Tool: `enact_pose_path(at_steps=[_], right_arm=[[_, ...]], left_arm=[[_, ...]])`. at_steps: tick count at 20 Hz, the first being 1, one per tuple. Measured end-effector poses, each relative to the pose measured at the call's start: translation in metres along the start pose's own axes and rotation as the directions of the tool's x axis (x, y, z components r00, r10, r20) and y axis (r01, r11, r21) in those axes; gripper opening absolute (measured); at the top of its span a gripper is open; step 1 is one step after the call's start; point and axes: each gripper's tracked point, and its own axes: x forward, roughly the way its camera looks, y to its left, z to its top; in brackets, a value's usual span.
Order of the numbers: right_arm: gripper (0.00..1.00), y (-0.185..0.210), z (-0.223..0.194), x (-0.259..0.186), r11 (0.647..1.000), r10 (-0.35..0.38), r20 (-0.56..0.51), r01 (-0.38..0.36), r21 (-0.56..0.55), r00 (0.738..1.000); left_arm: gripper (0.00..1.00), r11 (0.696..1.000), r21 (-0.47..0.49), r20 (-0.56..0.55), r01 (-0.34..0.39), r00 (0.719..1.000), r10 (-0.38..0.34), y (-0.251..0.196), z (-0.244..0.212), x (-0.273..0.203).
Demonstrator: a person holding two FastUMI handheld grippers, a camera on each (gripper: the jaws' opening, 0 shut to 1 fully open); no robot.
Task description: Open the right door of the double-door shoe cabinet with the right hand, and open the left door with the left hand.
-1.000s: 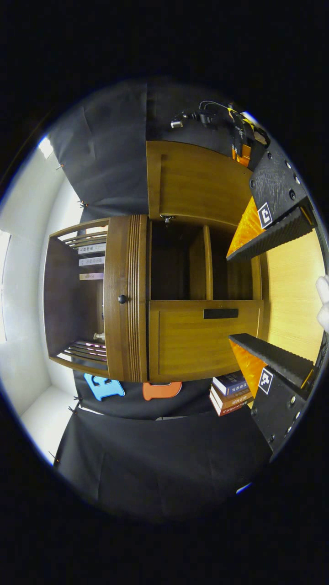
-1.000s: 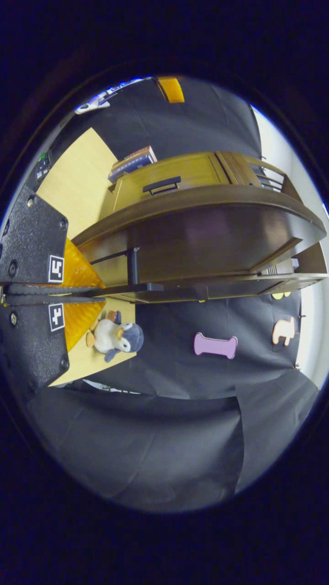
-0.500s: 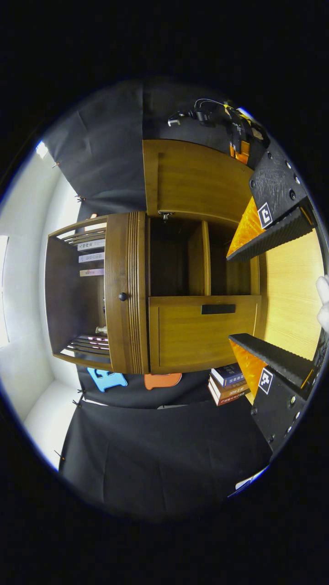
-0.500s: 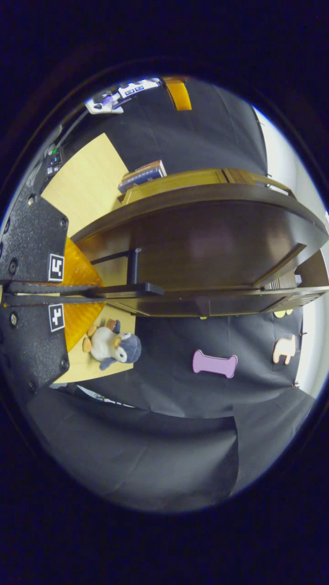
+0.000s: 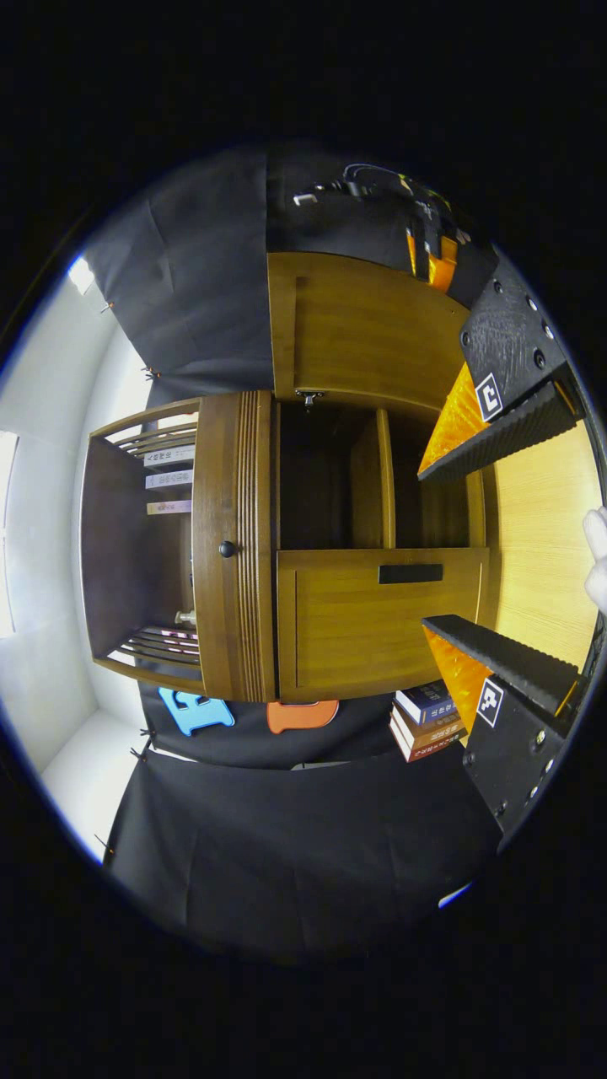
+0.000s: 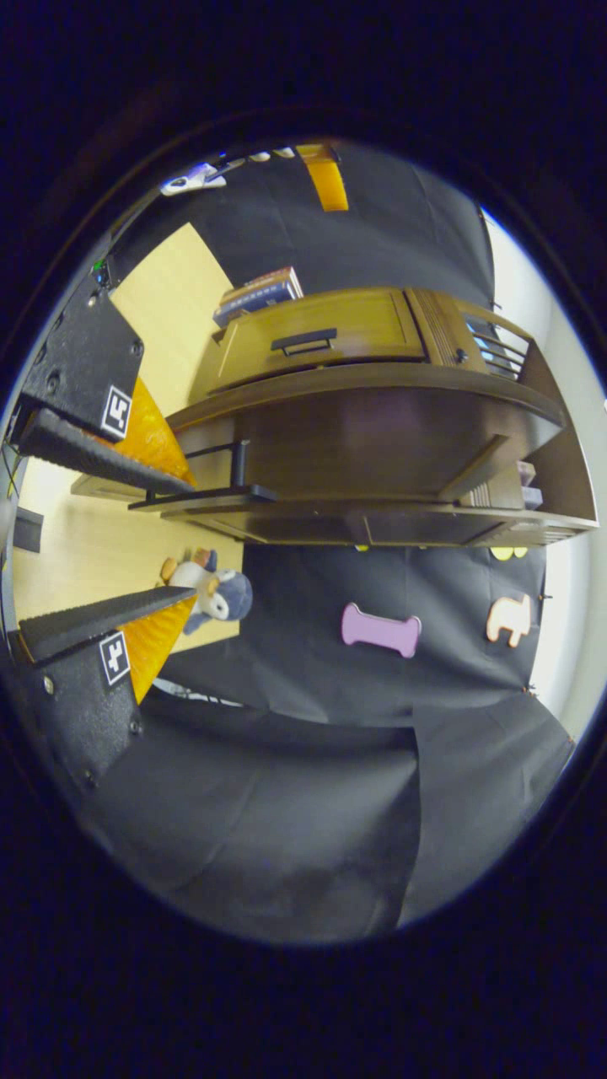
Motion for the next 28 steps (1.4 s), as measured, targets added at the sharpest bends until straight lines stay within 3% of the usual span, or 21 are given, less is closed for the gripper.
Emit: enact_pose_path(at_steps=[3, 4, 5, 7, 12, 18, 21, 28], right_arm=[[0.86, 0.006, 0.027, -0.030, 0.997, -0.073, 0.065, 0.074, -0.002, 0.995], [0.96, 0.013, 0.037, -0.039, 0.996, -0.088, 0.086, 0.088, 0.004, 0.992], [0.97, 0.019, 0.046, -0.048, 0.994, -0.111, 0.105, 0.110, 0.013, 0.988], [0.97, 0.032, 0.061, -0.061, 0.987, -0.158, 0.130, 0.154, 0.036, 0.979], [0.99, 0.093, 0.081, -0.067, 0.982, -0.190, 0.181, 0.186, 0.041, 0.965], [1.00, 0.177, 0.065, -0.047, 0.981, -0.176, 0.175, 0.159, 0.108, 0.969], [1.00, 0.212, 0.049, -0.034, 0.988, -0.137, 0.152, 0.125, 0.088, 0.979], [0.99, 0.229, 0.053, -0.014, 0.993, -0.107, 0.126, 0.099, 0.070, 0.986]], left_arm=[[0.94, 1.000, -0.002, 0.000, 0.027, 1.000, -0.027, 0.010, 0.001, 0.009], [0.94, 0.999, -0.004, 0.001, 0.038, 0.999, -0.038, 0.013, 0.001, 0.012], [0.94, 0.999, -0.004, 0.002, 0.046, 0.999, -0.046, 0.017, 0.001, 0.014], [0.94, 0.998, -0.002, 0.004, 0.061, 0.998, -0.061, 0.025, 0.000, 0.017], [0.94, 0.998, -0.007, 0.001, 0.068, 0.998, -0.068, 0.059, -0.008, 0.021], [0.95, 1.000, 0.003, -0.014, 0.021, 1.000, -0.021, 0.112, -0.019, 0.013], [0.94, 1.000, 0.005, -0.032, -0.011, 0.999, 0.011, 0.135, -0.029, 0.011], [0.95, 1.000, -0.002, -0.031, -0.013, 0.999, 0.013, 0.148, -0.036, 0.046]])
